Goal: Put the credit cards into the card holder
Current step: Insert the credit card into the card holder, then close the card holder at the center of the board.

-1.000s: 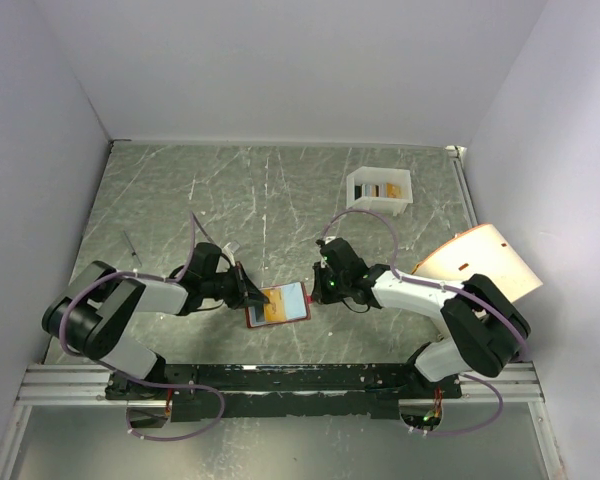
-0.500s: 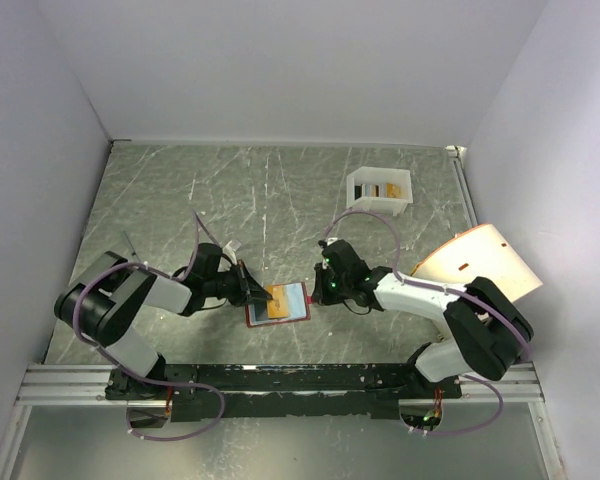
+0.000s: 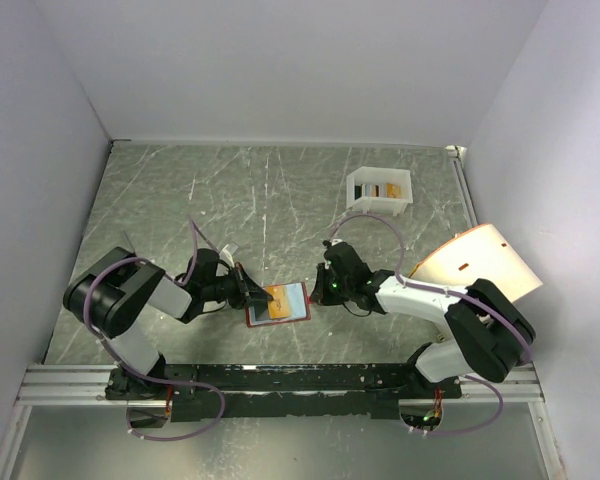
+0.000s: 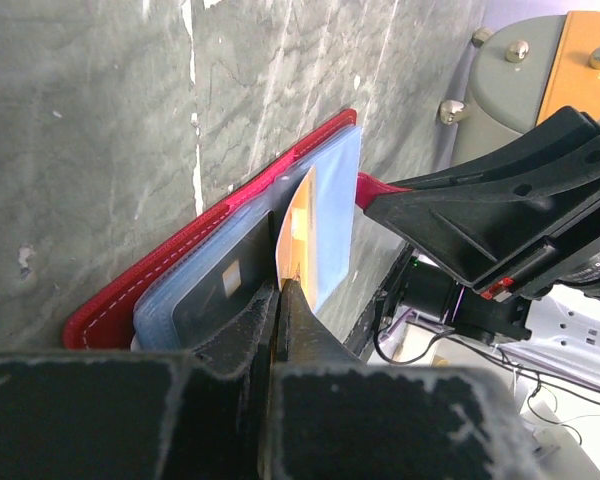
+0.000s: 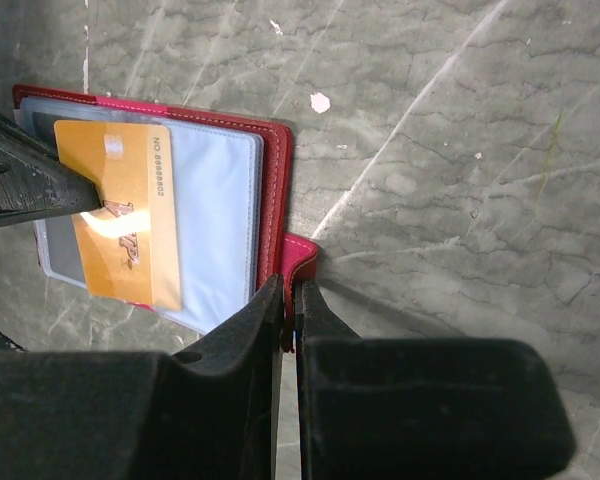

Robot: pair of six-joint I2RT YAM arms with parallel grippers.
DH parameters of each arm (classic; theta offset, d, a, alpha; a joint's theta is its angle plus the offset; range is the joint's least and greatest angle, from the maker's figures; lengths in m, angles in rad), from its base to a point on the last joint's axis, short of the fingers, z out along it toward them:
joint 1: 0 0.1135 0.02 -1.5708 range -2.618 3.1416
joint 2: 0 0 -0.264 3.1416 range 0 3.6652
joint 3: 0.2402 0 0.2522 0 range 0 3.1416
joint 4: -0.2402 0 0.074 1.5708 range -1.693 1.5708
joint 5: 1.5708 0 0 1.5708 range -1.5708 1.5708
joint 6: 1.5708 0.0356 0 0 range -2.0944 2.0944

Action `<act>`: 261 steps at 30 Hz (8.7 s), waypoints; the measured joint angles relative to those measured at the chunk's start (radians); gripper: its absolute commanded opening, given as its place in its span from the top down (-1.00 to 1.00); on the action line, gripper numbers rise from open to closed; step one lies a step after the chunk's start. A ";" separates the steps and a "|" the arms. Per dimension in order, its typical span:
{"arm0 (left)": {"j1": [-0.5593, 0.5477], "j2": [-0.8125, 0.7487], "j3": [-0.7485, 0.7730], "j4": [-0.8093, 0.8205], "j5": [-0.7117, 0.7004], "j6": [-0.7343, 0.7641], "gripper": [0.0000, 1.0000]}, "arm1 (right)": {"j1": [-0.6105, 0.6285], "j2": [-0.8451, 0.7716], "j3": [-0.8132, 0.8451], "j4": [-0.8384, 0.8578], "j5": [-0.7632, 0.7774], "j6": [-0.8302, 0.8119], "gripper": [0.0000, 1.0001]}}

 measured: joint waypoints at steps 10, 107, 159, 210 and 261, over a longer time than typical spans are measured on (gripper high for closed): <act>-0.036 0.035 -0.003 0.066 -0.005 -0.038 0.59 | 0.000 -0.020 -0.024 0.027 0.004 0.052 0.97; -0.179 -0.201 0.202 -0.599 -0.351 0.088 0.50 | 0.039 -0.091 -0.086 0.137 -0.047 0.099 1.00; -0.030 -0.529 0.084 -0.878 -0.347 0.192 0.21 | 0.039 -0.136 0.046 -0.085 0.085 0.003 1.00; -0.041 -0.338 0.040 -0.284 -0.005 -0.017 -0.03 | 0.049 -0.050 -0.061 0.150 -0.042 0.032 1.00; -0.146 -0.029 0.305 -0.520 -0.060 0.189 0.34 | 0.065 -0.274 -0.142 -0.003 0.238 0.214 0.73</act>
